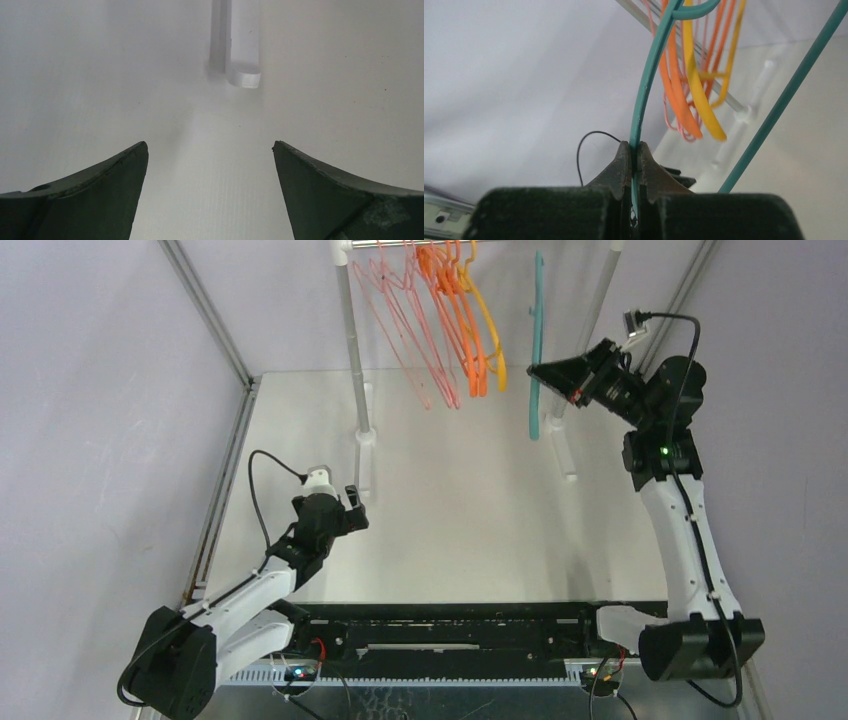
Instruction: Organize the hangers
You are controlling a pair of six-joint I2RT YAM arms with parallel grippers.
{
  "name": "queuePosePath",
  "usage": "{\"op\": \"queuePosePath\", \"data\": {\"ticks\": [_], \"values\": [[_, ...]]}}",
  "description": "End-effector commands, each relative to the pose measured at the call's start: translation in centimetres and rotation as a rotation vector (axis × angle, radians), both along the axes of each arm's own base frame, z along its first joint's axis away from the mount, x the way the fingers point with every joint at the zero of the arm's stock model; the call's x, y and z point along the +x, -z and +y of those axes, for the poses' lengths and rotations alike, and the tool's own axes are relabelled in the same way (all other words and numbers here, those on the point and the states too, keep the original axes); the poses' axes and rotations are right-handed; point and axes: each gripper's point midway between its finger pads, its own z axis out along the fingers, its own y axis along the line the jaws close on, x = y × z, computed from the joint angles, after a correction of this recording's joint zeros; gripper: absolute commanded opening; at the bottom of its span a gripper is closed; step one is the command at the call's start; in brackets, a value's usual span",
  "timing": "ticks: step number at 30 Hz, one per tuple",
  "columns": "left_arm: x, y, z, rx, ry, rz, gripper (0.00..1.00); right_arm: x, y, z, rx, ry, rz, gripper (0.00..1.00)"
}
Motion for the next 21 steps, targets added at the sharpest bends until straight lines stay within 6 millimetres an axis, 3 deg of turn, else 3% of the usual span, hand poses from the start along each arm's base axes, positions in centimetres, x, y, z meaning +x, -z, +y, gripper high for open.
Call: {"op": "queuePosePath", "data": {"ticks": [1,8,13,21], "values": [[1.3,-1.8,-0.6,-0.035,-0.003,-0.054,1.00,0.1,-6.9,0.2,0.091,-0.087,-0.189,0.00],[1.3,-1.9,-0.5,-0.030,-0.003,-0.056,0.99,4.3,-8.1,0.1,0.121,-0.077,-0.162,0.00],[1.3,-1.9,-0.4,-0.028,-0.005,-0.059,0.99,7.4,-7.0,0.0,0.154,-0.070,-0.110,0.00],[1.3,-1.9,-0.5,-0.026,-0.002,-0.058,1.00,10.5,-5.7,0.1,0.172,-0.079,-0.083,0.00]]}}
